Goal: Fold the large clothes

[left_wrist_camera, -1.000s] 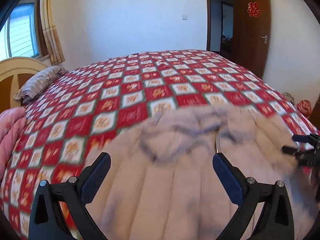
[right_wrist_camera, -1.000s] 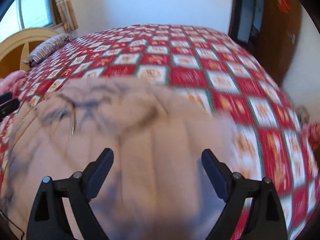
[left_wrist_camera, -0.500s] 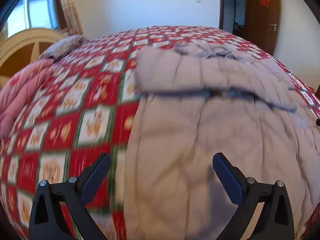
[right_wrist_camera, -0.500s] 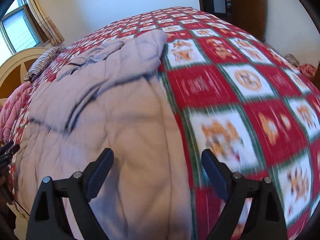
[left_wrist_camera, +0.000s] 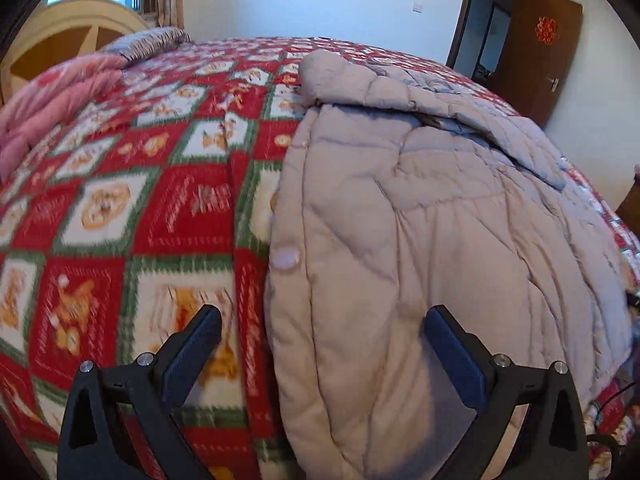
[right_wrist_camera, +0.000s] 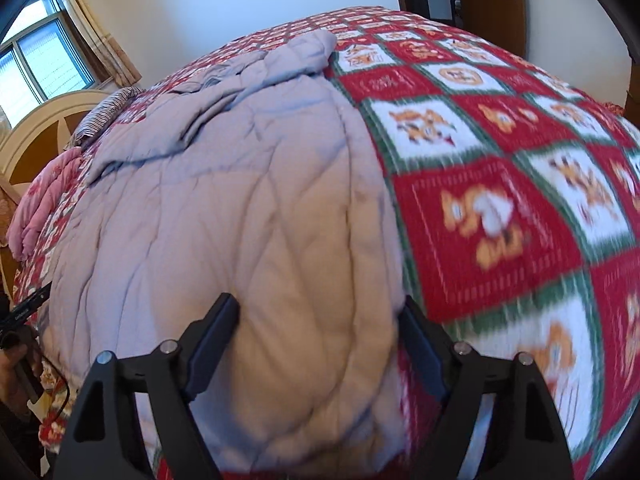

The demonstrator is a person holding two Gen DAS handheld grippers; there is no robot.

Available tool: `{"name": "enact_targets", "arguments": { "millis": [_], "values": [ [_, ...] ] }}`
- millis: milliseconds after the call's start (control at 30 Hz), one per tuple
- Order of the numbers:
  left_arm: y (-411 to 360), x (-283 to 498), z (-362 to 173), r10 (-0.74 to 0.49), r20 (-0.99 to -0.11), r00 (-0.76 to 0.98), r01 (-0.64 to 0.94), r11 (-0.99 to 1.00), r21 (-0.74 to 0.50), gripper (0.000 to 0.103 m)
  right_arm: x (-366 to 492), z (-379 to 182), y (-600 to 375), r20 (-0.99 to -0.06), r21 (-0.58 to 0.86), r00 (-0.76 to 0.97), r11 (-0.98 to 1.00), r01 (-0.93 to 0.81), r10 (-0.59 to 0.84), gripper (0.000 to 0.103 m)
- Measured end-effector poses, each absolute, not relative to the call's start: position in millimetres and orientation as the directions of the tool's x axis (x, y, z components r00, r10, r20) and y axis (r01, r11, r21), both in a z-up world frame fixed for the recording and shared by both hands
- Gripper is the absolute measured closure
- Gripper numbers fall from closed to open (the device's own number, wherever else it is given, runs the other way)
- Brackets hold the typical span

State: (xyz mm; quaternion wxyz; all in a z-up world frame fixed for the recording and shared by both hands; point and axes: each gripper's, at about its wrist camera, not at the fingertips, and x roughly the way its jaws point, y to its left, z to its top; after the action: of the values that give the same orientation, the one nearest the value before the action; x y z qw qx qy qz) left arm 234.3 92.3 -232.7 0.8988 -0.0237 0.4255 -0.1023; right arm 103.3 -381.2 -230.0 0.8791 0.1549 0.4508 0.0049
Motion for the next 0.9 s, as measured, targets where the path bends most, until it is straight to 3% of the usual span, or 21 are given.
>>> {"name": "enact_targets", "arguments": {
  "millis": [133, 267, 367, 400, 433, 533, 700, 900],
  "values": [
    [92.0, 223.3, -232.1, -0.266, -0.739, 0.619, 0.203, 0.963, -0.177, 0.003, 81.2, -234.3, -371.6, -0.789, 0.284, 0.593, 0.951, 0.119, 0.161, 0.029],
    [83.5, 217.5, -230.0, -0.287, -0.735, 0.614, 0.247, 0.955, -0.167, 0.020, 69.1, -236.3, -368.8, -0.774, 0.307, 0.607, 0.946, 0.106, 0.183, 0.051],
    [83.6, 213.7, -226.6, -0.268, -0.730, 0.629, 0.249, 0.959, -0.137, 0.047, 65.9, -235.1, -367.9, -0.753, 0.340, 0.623, 0.936, 0.091, 0.212, 0.074],
    [85.9, 212.7, -224.6, -0.248, -0.731, 0.636, 0.238, 0.964, -0.119, 0.061, 65.5, -233.9, -367.8, -0.744, 0.350, 0.630, 0.933, 0.086, 0.221, 0.082],
    [89.2, 212.5, -222.7, -0.240, -0.729, 0.641, 0.231, 0.966, -0.115, 0.074, 64.9, -231.2, -366.1, -0.737, 0.350, 0.639, 0.933, 0.080, 0.221, 0.084],
    [101.3, 206.9, -210.7, -0.256, -0.711, 0.655, 0.226, 0.964, -0.138, 0.090, 60.0, -219.8, -361.8, -0.709, 0.342, 0.672, 0.937, 0.065, 0.212, 0.089],
    [102.0, 185.2, -181.0, -0.291, -0.656, 0.696, 0.278, 0.952, -0.128, 0.100, 51.1, -198.2, -361.0, -0.663, 0.351, 0.717, 0.935, 0.042, 0.216, 0.091],
    [97.9, 169.4, -151.6, -0.370, -0.594, 0.715, 0.351, 0.924, -0.153, 0.101, 41.2, -172.2, -355.5, -0.614, 0.352, 0.755, 0.936, 0.001, 0.229, 0.091]
  ]
}}
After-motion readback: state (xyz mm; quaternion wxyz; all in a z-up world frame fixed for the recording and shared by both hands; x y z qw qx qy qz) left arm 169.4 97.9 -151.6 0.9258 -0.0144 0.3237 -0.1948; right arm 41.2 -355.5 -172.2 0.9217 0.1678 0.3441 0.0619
